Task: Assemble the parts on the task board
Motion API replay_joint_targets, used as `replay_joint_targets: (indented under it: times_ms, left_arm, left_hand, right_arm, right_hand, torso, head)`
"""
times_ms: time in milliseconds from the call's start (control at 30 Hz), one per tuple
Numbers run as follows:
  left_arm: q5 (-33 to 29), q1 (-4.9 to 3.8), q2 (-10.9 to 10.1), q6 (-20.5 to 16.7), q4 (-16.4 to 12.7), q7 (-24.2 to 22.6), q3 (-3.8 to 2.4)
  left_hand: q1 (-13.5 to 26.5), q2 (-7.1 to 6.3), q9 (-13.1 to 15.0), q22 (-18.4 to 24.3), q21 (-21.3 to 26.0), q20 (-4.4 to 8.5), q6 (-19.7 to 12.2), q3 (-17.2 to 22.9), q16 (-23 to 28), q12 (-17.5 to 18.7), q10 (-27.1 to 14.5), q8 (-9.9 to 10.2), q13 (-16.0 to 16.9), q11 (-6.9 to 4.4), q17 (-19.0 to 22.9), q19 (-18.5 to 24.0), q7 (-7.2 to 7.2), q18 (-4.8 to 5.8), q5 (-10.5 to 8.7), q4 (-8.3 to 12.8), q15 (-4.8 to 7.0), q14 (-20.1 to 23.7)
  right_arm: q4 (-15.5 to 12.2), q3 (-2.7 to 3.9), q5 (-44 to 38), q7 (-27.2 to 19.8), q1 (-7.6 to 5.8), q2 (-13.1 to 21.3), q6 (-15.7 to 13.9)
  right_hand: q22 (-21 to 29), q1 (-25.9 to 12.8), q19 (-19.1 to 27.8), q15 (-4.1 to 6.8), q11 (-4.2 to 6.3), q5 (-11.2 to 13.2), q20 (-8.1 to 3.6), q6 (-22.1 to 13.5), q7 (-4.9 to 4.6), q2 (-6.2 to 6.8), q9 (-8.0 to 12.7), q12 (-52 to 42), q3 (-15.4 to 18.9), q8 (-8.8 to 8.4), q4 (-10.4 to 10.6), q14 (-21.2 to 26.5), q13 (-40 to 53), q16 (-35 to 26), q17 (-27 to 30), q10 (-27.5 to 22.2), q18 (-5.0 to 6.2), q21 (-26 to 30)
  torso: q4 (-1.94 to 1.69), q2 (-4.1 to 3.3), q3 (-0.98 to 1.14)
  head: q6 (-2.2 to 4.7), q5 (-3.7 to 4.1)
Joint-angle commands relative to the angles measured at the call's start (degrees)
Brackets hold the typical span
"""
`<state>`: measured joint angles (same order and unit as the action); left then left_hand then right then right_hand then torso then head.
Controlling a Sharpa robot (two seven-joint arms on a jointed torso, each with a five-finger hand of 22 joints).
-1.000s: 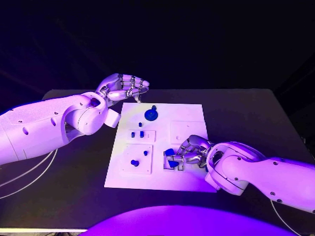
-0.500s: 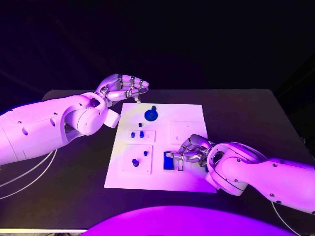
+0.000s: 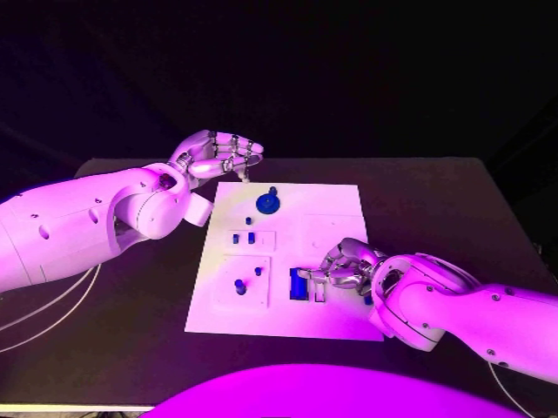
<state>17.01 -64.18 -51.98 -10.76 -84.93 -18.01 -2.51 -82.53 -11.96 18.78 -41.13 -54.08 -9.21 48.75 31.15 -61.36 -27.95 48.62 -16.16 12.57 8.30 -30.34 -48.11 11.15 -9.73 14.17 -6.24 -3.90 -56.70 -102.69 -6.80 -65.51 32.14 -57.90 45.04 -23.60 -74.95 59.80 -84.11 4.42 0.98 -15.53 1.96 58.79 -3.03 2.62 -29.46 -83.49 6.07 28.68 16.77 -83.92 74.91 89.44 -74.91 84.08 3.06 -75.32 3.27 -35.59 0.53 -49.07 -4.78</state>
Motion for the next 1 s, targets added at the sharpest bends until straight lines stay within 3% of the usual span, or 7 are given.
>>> replay_joint_targets:
  times_ms: [33, 233, 400, 567, 700, 800, 1000]
  left_arm:
    - [-0.37, -0.03, -0.02, 0.41, -0.17, -0.38, -0.03]
    - [-0.37, -0.03, -0.15, 0.3, -0.19, -0.5, -0.03]
    - [-0.38, -0.03, -0.22, 0.22, -0.24, -0.6, -0.03]
    - [-0.39, -0.03, -0.32, 0.21, -0.4, -0.64, -0.03]
    - [-0.4, -0.02, -0.35, 0.22, -0.55, -0.66, -0.02]
    - [-0.4, -0.02, -0.32, 0.25, -0.63, -0.68, -0.02]
    - [-0.4, -0.02, -0.29, 0.29, -0.69, -0.69, -0.02]
  left_hand:
    - [0.16, 0.56, -0.09, 0.09, 0.37, -0.15, -0.21, -0.15, 0.08, -0.18, -0.38, -0.3, -0.05, -0.18, 0.05, -0.07, 0.17, -0.81, 0.3, -0.01, 0.01, 0.26]
    - [0.16, 0.56, -0.09, 0.09, 0.37, -0.15, -0.21, -0.15, 0.08, -0.18, -0.38, -0.3, -0.05, -0.18, 0.05, -0.07, 0.17, -0.81, 0.3, -0.01, 0.01, 0.26]
    - [0.15, 0.57, -0.1, 0.09, 0.39, -0.15, -0.22, -0.14, 0.08, -0.22, -0.38, -0.32, -0.06, -0.19, 0.06, -0.08, 0.17, -0.82, 0.3, -0.01, 0.01, 0.26]
    - [0.15, 0.57, -0.1, 0.09, 0.39, -0.15, -0.22, -0.14, 0.08, -0.22, -0.38, -0.32, -0.06, -0.19, 0.06, -0.08, 0.17, -0.82, 0.3, -0.01, 0.01, 0.26]
    - [0.15, 0.57, -0.1, 0.09, 0.39, -0.15, -0.22, -0.14, 0.08, -0.22, -0.38, -0.32, -0.06, -0.19, 0.06, -0.08, 0.17, -0.82, 0.3, -0.01, 0.01, 0.26]
    - [0.15, 0.57, -0.1, 0.09, 0.39, -0.15, -0.22, -0.14, 0.08, -0.22, -0.38, -0.32, -0.06, -0.19, 0.06, -0.08, 0.17, -0.82, 0.3, -0.01, 0.01, 0.26]
    - [0.15, 0.57, -0.1, 0.09, 0.39, -0.15, -0.22, -0.14, 0.08, -0.22, -0.38, -0.32, -0.06, -0.19, 0.06, -0.08, 0.17, -0.82, 0.3, -0.01, 0.01, 0.26]
  right_arm:
    - [-0.92, 0.0, -1.94, -3.04, 0.15, 1.2, -1.52]
    - [-3.49, 0.2, -2.31, -7.44, 0.0, 5.67, -5.09]
    - [-5.75, 0.36, -2.77, -8.87, -0.46, 10.78, -6.51]
    - [-6.59, 0.38, -4.91, -7.77, -0.29, 14.84, -4.62]
    - [-6.63, 0.37, -7.74, -6.16, 0.84, 17.03, -2.56]
    - [-6.48, 0.36, -9.07, -5.41, 1.66, 17.67, -1.44]
    - [-5.8, 0.33, -10.72, -4.26, 2.99, 17.46, -0.28]
  right_hand:
    - [-11.57, 1.62, -2.24, 0.06, 0.07, -0.01, -0.14, -0.51, 0.03, -0.42, -0.07, 0.29, -0.33, 0.41, -0.02, -5.83, 8.09, 0.17, -13.88, 1.55, -0.44, 0.32]
    - [-11.37, 6.85, -2.0, -0.36, -0.48, 0.04, 0.13, -2.56, -0.67, -0.78, 0.53, 0.77, -0.25, -0.59, -0.18, -5.78, 7.93, 0.09, -13.64, 1.28, -0.3, 1.22]
    - [-11.31, 11.52, -1.92, -1.07, -1.38, 0.03, 0.67, -4.96, -1.76, 0.42, 1.49, 0.8, 0.39, -2.52, -0.36, -5.75, 8.1, 0.03, -13.48, 1.24, -0.28, 1.48]
    - [-11.36, 14.27, -1.95, -1.09, -1.25, 0.03, 0.86, -3.37, -1.5, 0.93, 1.42, 0.85, 0.78, -2.16, -0.31, -5.73, 8.18, 0.0, -13.38, 1.23, -0.28, 1.32]
    - [-11.44, 14.3, -2.04, -0.93, -1.04, 0.07, 0.78, -2.51, -1.24, 1.04, 1.08, 0.95, 1.23, -1.68, -0.08, -5.77, 8.13, 0.06, -13.57, 1.22, -0.34, 0.96]
    - [-11.51, 13.89, -2.11, -0.82, -0.91, 0.09, 0.71, -2.11, -1.08, 1.06, 0.85, 0.94, 1.63, -1.43, 0.0, -5.78, 8.17, 0.08, -13.65, 1.26, -0.38, 0.68]
    - [-11.59, 13.57, -2.2, -0.76, -0.83, 0.08, 0.66, -1.93, -0.99, 1.02, 0.73, 0.77, 1.87, -1.31, 0.03, -5.82, 8.35, 0.14, -13.84, 1.39, -0.44, 0.33]
  torso:
    - [0.01, 0.02, 0.02]
    - [0.14, 0.18, -0.09]
    - [0.21, 0.16, -0.08]
    - [0.46, 0.25, -0.03]
    - [0.71, 0.33, -0.06]
    - [0.85, 0.39, -0.08]
    - [0.74, 0.36, -0.11]
  head:
    - [0.16, -0.05]
    - [0.48, 0.09]
    - [0.85, 0.7]
    - [1.16, 1.14]
    - [1.14, 1.69]
    - [1.06, 1.9]
    - [0.95, 2.08]
